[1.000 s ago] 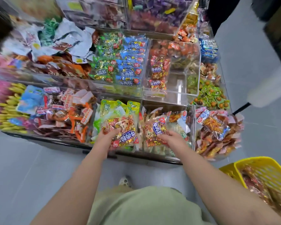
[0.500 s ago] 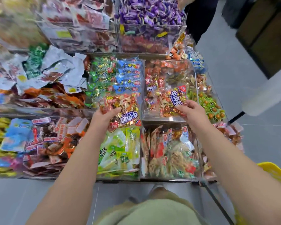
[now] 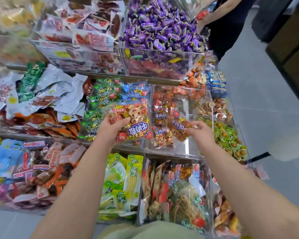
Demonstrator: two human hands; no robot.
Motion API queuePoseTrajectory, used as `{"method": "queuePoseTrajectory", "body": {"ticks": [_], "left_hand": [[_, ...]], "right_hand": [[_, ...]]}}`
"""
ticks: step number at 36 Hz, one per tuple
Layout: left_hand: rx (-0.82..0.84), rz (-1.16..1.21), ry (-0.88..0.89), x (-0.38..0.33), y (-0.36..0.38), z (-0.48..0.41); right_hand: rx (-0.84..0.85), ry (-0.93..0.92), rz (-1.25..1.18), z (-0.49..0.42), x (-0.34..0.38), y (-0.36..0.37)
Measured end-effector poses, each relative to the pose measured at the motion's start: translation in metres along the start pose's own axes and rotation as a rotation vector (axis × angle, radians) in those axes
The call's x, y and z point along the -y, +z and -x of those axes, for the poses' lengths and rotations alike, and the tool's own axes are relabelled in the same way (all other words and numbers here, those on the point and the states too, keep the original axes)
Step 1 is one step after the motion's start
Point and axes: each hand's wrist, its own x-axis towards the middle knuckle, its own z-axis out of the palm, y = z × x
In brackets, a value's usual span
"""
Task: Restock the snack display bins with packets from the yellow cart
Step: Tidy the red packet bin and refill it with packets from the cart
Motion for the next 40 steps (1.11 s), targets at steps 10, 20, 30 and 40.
{"method": "queuePoseTrajectory", "body": {"ticks": [10, 20, 30, 40], "left_hand": [[0.047, -0.058, -0.031, -0.025, 0.018, -0.05], [0.063, -0.027, -0.09, -0.026, 0.023, -0.074], [0.073, 0.008, -0.112, -0.022, 0.02, -0.075], [0.113, 0.03, -0.092, -0.023, 0.022, -0.071]], "right_hand": [[0.071, -0.038, 0.012, -0.07, 0.013, 0.049], [0.125, 0.057, 0.122, -0.112, -0.032, 0.085], [0.059, 0.204, 0.339, -0.124, -0.057, 0.103], [0.381, 0.545, 0.355, -0.119, -0.047, 0.095]]}}
